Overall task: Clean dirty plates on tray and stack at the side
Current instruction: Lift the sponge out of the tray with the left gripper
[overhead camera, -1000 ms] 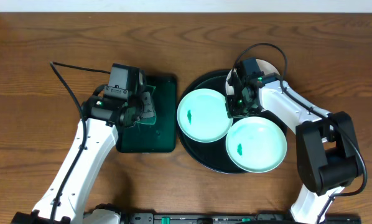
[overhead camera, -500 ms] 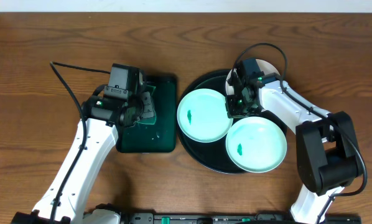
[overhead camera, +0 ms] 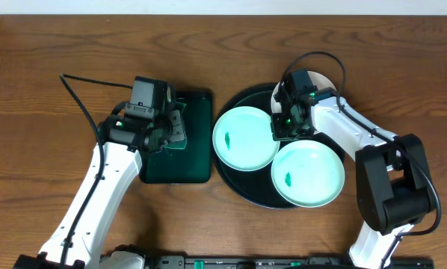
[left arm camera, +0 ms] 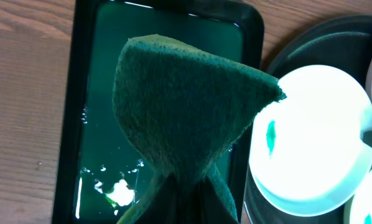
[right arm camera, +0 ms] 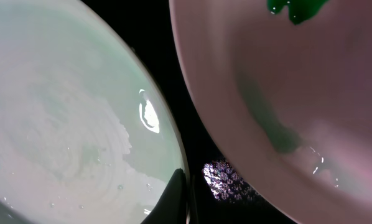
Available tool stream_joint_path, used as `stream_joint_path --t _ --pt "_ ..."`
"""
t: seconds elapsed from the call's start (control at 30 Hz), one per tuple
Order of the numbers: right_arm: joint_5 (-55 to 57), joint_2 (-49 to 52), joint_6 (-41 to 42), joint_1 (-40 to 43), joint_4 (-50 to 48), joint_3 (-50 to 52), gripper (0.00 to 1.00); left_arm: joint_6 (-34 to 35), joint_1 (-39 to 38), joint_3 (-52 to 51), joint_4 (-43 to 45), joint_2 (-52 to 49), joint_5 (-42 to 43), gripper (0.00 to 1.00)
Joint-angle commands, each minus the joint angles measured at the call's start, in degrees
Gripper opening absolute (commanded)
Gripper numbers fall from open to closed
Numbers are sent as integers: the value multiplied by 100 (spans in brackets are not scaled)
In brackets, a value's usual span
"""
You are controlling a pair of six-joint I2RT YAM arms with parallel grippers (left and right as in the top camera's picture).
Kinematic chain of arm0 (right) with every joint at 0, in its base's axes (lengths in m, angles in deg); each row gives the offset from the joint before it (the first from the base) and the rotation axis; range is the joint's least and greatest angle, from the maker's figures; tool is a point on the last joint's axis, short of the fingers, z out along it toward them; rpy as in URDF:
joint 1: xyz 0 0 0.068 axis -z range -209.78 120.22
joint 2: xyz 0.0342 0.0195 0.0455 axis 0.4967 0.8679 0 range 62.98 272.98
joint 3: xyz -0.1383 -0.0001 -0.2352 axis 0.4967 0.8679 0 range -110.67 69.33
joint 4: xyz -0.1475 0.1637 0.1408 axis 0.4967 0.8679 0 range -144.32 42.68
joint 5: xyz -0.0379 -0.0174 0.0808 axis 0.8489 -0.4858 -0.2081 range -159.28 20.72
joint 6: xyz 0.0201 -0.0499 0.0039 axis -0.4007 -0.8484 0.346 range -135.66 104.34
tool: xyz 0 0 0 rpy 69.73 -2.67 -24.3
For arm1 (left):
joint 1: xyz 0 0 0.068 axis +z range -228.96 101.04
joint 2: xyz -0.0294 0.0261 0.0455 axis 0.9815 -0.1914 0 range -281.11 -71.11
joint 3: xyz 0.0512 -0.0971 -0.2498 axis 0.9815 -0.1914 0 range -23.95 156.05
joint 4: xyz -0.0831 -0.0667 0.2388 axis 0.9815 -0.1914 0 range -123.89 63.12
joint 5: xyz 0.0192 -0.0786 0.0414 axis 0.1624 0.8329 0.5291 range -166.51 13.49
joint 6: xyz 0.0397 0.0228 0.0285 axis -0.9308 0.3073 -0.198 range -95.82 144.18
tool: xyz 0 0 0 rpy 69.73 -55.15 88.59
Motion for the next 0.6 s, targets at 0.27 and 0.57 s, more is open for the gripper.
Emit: stream_joint_path --t 0.27,0.57 --pt "-101 61 356 -107 -59 26 1 -138 -9 -7 15 -87 -291 7" --pt "-98 61 564 -109 -57 26 1 -129 -9 39 -109 -466 -741 7"
